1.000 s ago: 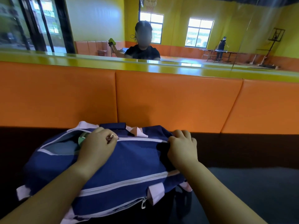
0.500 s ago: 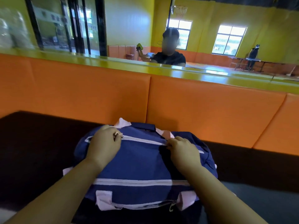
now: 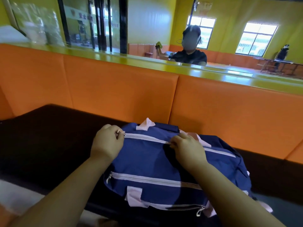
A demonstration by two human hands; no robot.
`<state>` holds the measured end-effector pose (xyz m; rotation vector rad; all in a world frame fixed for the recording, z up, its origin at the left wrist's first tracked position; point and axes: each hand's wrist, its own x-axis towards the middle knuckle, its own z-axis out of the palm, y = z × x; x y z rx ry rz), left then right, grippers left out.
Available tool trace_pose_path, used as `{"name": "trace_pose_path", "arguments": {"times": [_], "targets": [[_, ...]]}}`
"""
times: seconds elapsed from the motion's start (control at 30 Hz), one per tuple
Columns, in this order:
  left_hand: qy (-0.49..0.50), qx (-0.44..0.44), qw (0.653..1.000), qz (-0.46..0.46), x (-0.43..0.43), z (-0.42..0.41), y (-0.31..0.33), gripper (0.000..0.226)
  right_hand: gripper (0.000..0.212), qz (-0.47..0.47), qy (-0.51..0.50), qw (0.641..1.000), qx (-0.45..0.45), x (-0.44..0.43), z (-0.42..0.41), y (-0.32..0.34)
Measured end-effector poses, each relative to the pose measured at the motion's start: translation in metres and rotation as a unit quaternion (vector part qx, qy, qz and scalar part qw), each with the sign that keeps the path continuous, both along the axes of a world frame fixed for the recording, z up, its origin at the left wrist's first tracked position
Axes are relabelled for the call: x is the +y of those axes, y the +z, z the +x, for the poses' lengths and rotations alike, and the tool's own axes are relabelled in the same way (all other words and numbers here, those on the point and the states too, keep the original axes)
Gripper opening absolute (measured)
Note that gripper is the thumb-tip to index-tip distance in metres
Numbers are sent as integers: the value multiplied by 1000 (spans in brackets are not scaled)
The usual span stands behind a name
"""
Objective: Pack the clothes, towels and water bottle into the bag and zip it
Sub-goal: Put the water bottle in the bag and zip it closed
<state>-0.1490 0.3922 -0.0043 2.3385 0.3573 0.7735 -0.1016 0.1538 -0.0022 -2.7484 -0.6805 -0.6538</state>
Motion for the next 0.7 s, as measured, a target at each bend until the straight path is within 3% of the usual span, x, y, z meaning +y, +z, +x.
{"name": "trace_pose_path", "arguments": {"times": [0.27, 0.43, 0.7], "targets": [[29, 48, 998, -33, 20, -11, -8, 13, 13, 11, -17, 1000, -7, -5, -12, -7], [24, 3, 1000, -11, 11, -18, -5, 27, 24, 31, 4, 999, 8, -27, -31, -2], [-126, -74, 989, 28, -61, -67, -18, 16, 19, 100, 23, 991, -87, -75, -84, -27]]}}
